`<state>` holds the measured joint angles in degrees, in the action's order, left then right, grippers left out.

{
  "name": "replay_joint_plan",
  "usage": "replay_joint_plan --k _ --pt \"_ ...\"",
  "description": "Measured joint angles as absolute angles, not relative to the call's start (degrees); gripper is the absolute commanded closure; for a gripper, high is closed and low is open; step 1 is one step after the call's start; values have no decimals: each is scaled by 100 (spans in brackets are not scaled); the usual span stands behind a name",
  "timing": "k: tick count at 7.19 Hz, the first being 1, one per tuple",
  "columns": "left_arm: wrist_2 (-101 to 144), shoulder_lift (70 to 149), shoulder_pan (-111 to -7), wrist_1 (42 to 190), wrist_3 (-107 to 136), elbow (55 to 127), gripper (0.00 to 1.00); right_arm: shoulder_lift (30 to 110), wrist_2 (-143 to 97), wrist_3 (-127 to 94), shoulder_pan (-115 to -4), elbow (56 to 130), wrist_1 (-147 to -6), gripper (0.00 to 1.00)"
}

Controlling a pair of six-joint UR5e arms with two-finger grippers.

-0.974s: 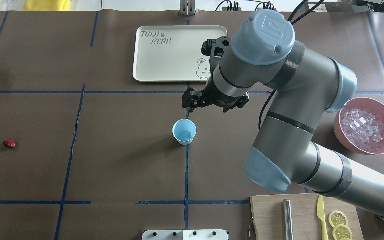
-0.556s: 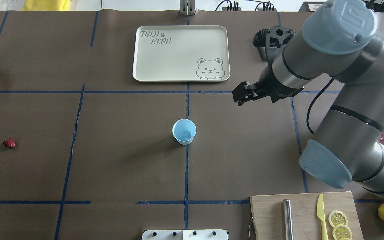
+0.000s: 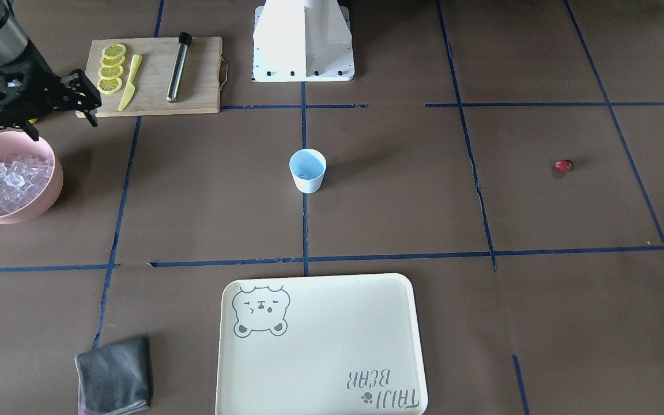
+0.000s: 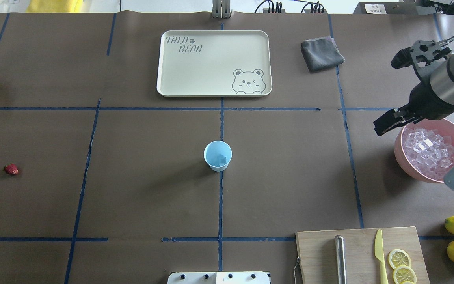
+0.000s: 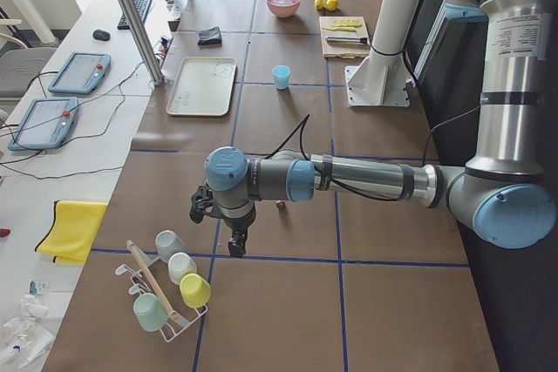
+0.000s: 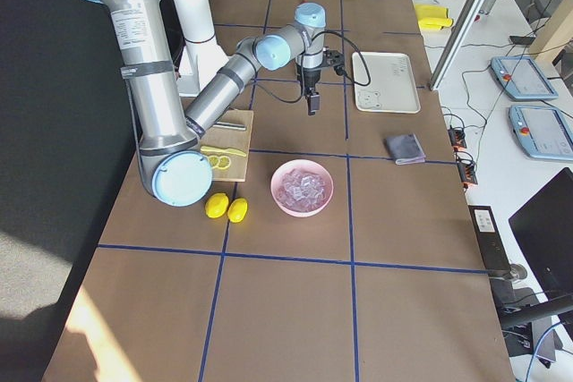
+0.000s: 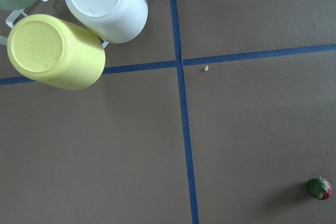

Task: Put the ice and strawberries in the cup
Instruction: 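Move the right gripper back over the pink ice bowl, then lower the right gripper into the bowl and grasp another ice cube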

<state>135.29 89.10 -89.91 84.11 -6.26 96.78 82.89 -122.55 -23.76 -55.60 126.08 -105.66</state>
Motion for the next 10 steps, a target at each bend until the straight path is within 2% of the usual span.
replay_joint_plan --k 2,4,6,8,10 --pt "13534 8868 -8991 8403 -615 9763 0 9105 -12299 -1183 -6006 12593 -10407 0" --pt "13535 8854 -8991 8400 -581 9827 0 9584 -12256 -796 -6101 12082 -9622 0" --pt "13535 8851 -8991 8402 -570 9862 0 9698 -12237 -794 -6099 11444 -8910 1" --pt "13535 8851 -8991 8397 -564 9882 0 9666 -12227 -797 -6068 11155 -8772 1" --pt "13535 8850 -8991 8394 -563 9887 0 9639 -12212 -796 -5948 11028 -8756 7"
